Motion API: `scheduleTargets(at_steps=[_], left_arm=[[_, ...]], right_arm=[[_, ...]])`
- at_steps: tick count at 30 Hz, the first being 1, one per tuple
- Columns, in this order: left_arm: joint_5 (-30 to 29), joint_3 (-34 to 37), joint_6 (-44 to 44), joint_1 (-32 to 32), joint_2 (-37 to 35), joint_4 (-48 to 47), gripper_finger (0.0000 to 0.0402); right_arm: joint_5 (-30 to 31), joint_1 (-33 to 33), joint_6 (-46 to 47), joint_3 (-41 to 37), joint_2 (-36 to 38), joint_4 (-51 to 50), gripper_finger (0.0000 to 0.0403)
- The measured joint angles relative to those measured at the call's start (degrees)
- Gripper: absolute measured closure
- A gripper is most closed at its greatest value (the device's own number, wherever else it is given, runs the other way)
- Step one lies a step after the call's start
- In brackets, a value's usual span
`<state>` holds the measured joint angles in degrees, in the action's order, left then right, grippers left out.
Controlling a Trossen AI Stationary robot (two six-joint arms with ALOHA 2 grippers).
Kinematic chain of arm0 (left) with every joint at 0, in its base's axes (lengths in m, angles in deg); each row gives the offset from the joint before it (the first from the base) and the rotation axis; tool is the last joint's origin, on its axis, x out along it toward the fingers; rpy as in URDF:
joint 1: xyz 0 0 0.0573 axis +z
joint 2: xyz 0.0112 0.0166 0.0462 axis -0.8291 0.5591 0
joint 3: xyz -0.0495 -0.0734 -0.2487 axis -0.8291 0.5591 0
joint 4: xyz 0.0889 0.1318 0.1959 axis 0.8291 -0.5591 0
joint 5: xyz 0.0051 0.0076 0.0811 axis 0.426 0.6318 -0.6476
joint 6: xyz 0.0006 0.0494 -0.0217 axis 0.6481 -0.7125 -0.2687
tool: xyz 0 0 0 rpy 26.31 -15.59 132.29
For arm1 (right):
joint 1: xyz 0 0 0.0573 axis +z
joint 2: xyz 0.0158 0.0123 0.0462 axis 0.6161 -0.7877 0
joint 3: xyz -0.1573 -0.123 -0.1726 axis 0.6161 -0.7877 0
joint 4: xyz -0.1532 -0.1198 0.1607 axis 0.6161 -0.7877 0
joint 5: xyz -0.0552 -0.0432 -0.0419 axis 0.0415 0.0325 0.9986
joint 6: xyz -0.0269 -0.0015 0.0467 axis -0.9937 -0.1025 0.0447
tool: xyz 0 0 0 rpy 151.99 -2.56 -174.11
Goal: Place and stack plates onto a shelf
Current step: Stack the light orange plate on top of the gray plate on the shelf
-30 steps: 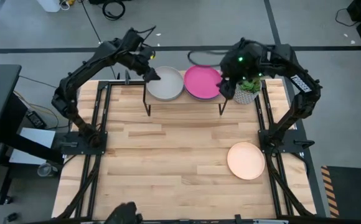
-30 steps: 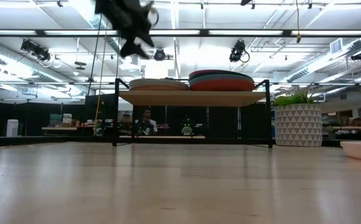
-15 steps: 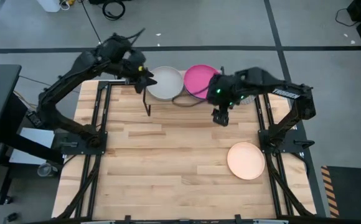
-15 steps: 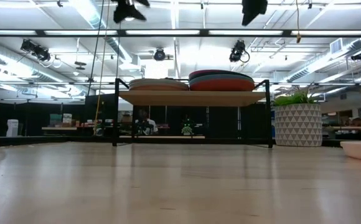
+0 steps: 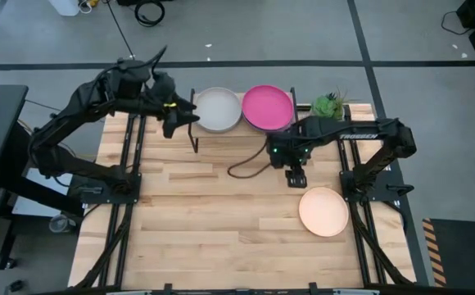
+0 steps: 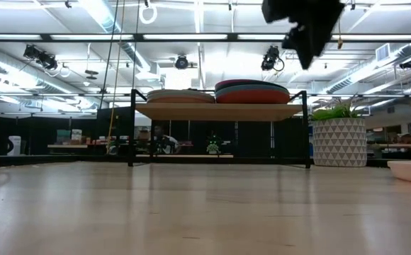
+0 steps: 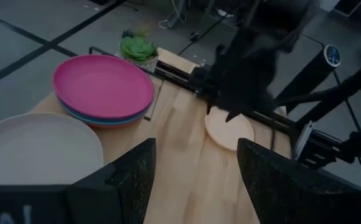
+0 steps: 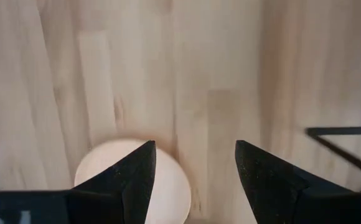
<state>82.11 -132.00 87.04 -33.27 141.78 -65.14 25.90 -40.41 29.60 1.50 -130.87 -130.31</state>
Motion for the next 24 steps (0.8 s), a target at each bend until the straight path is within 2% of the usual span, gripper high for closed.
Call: scheduleTargets(at_steps=[9, 15, 24], left_arm=[[-1.1, 0.0, 0.8, -4.8, -0.2, -0.5, 0.0171], [-1.8, 0.0, 1.4, -6.0, -0.2, -0.8, 0.0171], [-2.0, 0.0, 1.4, -6.3, -0.2, -1.6, 0.0171]], right_arm=[[-2.4, 2.4, -5.1, -10.8, 0.0, 0.1, 0.0184], [-5.7, 4.0, -6.2, -17.3, 0.0, 1.2, 0.0197], [-5.7, 6.8, -12.1, -25.6, 0.0, 4.4, 0.0201]])
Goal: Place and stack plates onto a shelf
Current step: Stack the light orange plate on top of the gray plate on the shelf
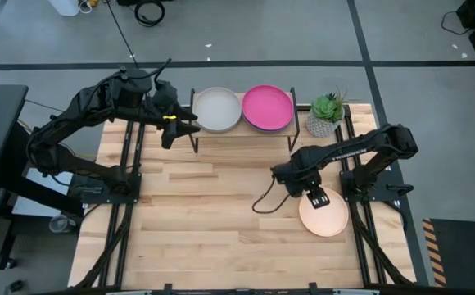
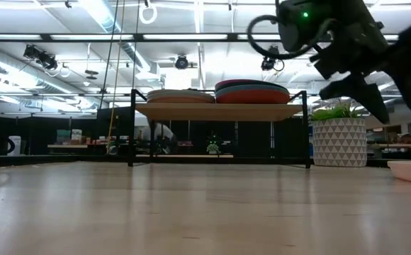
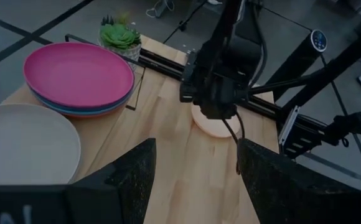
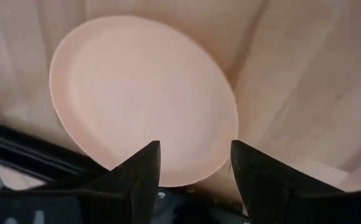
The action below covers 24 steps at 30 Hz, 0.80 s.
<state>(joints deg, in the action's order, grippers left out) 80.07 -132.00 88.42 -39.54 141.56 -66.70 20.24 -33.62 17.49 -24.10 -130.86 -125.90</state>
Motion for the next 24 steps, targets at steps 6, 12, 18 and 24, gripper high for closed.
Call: scheduleTargets(at_steps=[6, 12, 18, 24], left_arm=[[0.0, 0.0, 0.2, 0.0, 0.0, -0.2, 0.0171], [0.0, 0.0, 1.6, 0.0, 0.0, -0.6, 0.0171], [0.0, 0.0, 1.5, 0.0, 0.0, -0.6, 0.0171], [-2.0, 0.0, 1.5, 0.0, 0.1, -0.6, 0.0171]], right_arm=[[1.2, 2.9, -9.6, -4.2, 0.0, 5.4, 0.0201], [4.8, 3.4, -11.6, -8.0, 0.0, 13.2, 0.0201], [4.8, 3.3, -11.9, -12.1, 0.0, 18.2, 0.0202], [4.8, 3.3, -11.9, -15.9, 0.0, 21.1, 0.0225]])
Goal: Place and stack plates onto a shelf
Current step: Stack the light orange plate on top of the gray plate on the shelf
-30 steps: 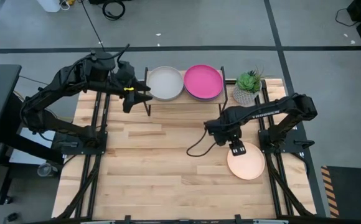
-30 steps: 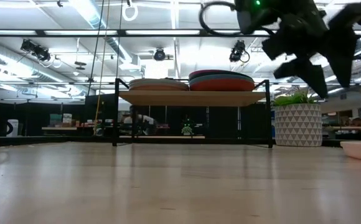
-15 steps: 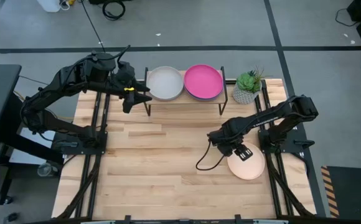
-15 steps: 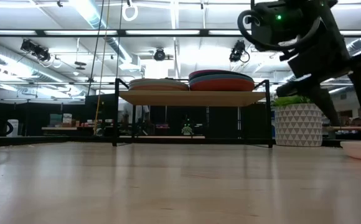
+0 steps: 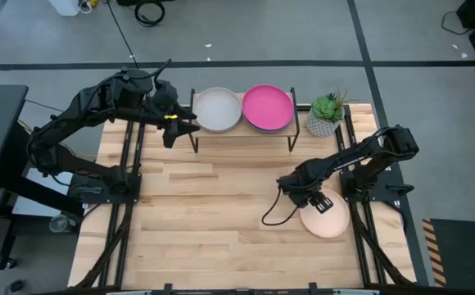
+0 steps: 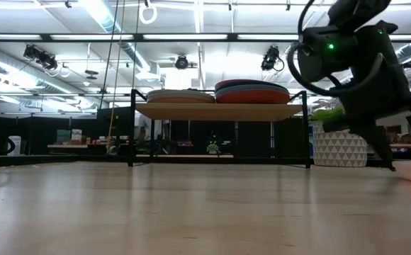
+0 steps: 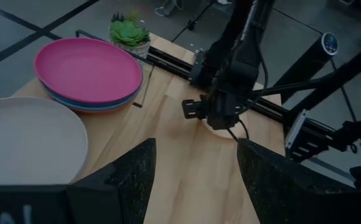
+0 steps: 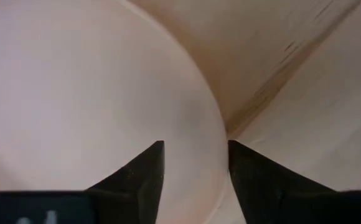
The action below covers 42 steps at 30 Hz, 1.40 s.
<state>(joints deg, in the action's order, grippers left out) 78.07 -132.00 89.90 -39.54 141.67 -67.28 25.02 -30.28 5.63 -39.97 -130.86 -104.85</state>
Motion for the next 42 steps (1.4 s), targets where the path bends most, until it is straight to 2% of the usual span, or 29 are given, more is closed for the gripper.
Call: scheduleTargets(at_steps=[4, 10, 12, 15, 18, 24, 28, 32, 36, 42], left_arm=[[-0.8, 0.0, 0.0, 0.0, 0.0, 0.0, 0.0171], [-1.2, 0.0, 0.0, 0.0, 0.0, 0.0, 0.0171], [-1.2, 0.0, 0.0, 0.0, 0.0, 0.0, 0.0171], [-1.2, 0.0, 0.0, 0.0, 0.0, 0.0, 0.0171], [-1.2, 0.0, 0.3, 0.0, 0.0, 0.0, 0.0171], [-1.2, 0.0, -1.5, 0.0, 0.0, 0.0, 0.0171], [0.4, 0.0, -6.9, -0.4, 0.0, 0.6, 0.0171], [1.9, 0.0, -16.2, -3.7, 0.0, 1.1, 0.0171], [1.2, 0.0, -25.4, -9.7, 2.4, 3.1, 0.0171], [-7.0, 0.1, -36.6, -17.0, 9.4, 6.8, 0.0171]], right_arm=[[1.8, 0.0, 0.4, -1.3, 0.0, 1.0, 0.0272], [2.9, 0.0, 0.2, -1.7, 0.0, 2.0, 0.0376], [2.2, 0.0, 0.2, -1.7, 0.0, 1.8, 0.0389], [0.5, -0.3, 1.6, -0.9, 0.0, 0.5, 0.038], [-5.8, -2.3, 3.8, 2.6, 0.0, -1.9, 0.0382], [-25.8, -9.7, 7.5, 11.4, 0.3, -6.0, 0.0389], [-37.9, -14.6, 8.7, 16.7, 0.3, -8.4, 0.0387], [-47.3, -18.7, 13.1, 20.8, 0.3, -8.4, 0.0384], [-52.3, -22.2, 19.9, 23.5, 0.3, -6.7, 0.0385], [-53.3, -25.4, 37.9, 23.9, 0.4, -1.3, 0.0385]])
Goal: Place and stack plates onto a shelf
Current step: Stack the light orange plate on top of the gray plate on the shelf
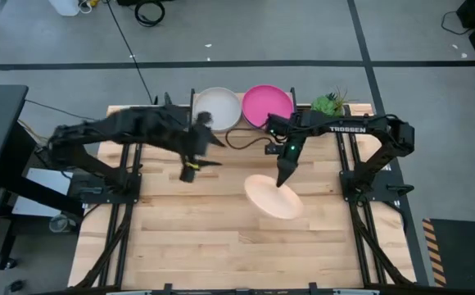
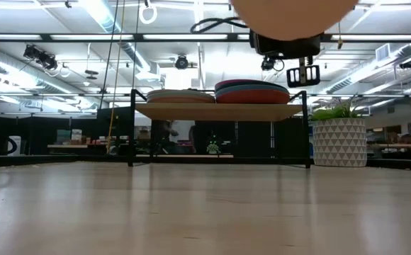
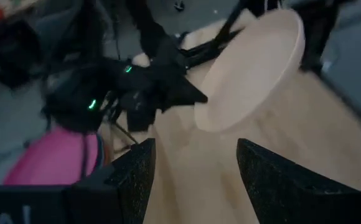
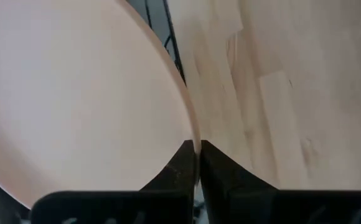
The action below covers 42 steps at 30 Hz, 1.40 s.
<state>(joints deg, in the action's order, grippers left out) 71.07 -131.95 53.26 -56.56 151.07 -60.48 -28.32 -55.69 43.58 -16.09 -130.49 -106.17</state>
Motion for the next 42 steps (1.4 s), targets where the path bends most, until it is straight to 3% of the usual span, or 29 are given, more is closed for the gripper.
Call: scheduleTargets(at_steps=[5, 9, 13, 18, 23, 29, 42], left_arm=[[-3.7, 0.0, -13.7, -3.8, 5.0, 0.6, 0.0171], [-8.4, 0.0, -21.8, -6.1, 6.6, 1.7, 0.0171], [-9.5, 0.0, -28.0, -7.7, 7.6, 2.8, 0.0171], [-12.1, 0.0, -25.4, -8.4, 7.5, 2.9, 0.0171], [-18.4, -0.1, -22.3, -8.2, 4.4, 3.6, 0.0171], [-16.7, 0.0, -18.9, -8.8, 0.9, 2.5, 0.0171], [-14.0, 0.0, -26.2, -10.0, 0.1, 2.2, 0.0171]], right_arm=[[-3.2, -0.4, 7.9, -0.1, 0.0, 2.6, 0.0385], [-4.2, 0.0, 13.0, -0.1, 0.0, 4.0, 0.0385], [-4.4, 0.3, 15.3, -0.1, 0.0, 5.4, 0.0385], [-4.2, 0.4, 18.2, 0.5, 0.0, 6.6, 0.0385], [2.3, 2.8, 19.4, 5.3, 0.0, 5.7, 0.0386], [3.0, 3.8, 21.1, 12.0, 0.0, 4.0, 0.0386], [5.2, 1.2, 23.5, 18.1, 0.1, 0.8, 0.0387]])
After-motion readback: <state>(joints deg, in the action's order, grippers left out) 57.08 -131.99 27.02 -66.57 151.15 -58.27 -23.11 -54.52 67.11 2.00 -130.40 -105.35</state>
